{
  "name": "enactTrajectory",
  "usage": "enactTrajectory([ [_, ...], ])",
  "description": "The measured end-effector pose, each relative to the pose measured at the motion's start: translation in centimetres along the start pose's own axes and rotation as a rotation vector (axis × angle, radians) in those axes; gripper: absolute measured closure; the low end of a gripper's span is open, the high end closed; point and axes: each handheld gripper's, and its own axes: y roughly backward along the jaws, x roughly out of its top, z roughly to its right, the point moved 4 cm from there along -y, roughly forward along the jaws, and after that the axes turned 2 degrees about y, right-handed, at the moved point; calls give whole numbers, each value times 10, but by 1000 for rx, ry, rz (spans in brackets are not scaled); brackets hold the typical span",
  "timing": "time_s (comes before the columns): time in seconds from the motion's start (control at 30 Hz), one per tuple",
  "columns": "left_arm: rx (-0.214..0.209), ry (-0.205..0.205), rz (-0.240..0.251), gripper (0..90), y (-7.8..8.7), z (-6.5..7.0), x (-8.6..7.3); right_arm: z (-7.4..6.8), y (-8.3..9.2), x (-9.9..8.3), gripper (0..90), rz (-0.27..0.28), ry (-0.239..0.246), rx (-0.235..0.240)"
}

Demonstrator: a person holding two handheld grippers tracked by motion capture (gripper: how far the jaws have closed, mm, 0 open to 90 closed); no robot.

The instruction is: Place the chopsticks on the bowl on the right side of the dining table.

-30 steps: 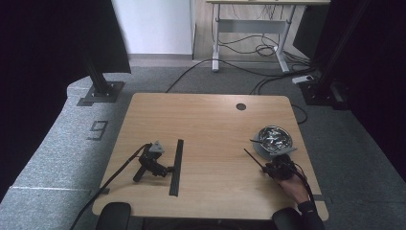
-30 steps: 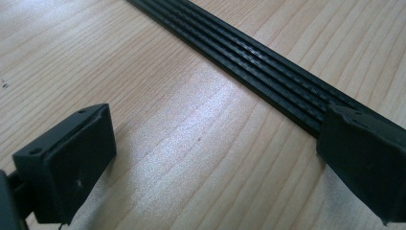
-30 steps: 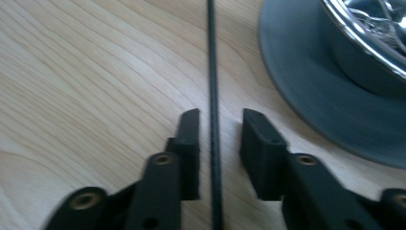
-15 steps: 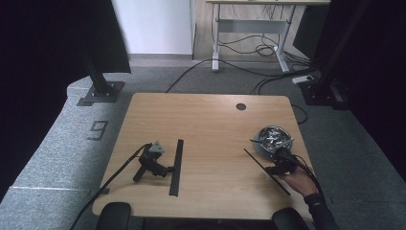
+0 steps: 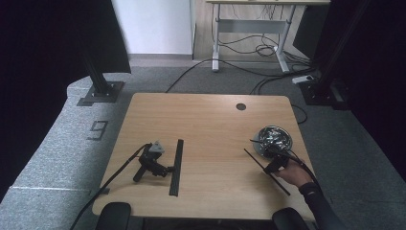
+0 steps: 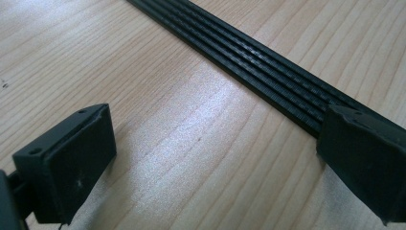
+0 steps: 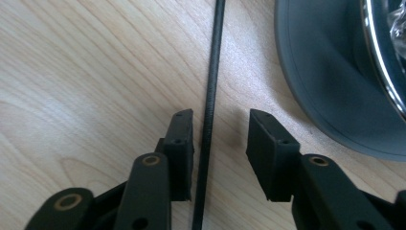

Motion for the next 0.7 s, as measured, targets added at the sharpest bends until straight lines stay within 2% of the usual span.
enactTrajectory([
  [0.27,-1,1,1,0,0,0,0,1,-6,3,701,-55,-1,28],
  [0.7,0,1,1,0,0,0,0,3,-8,10,839,-111,10,70],
])
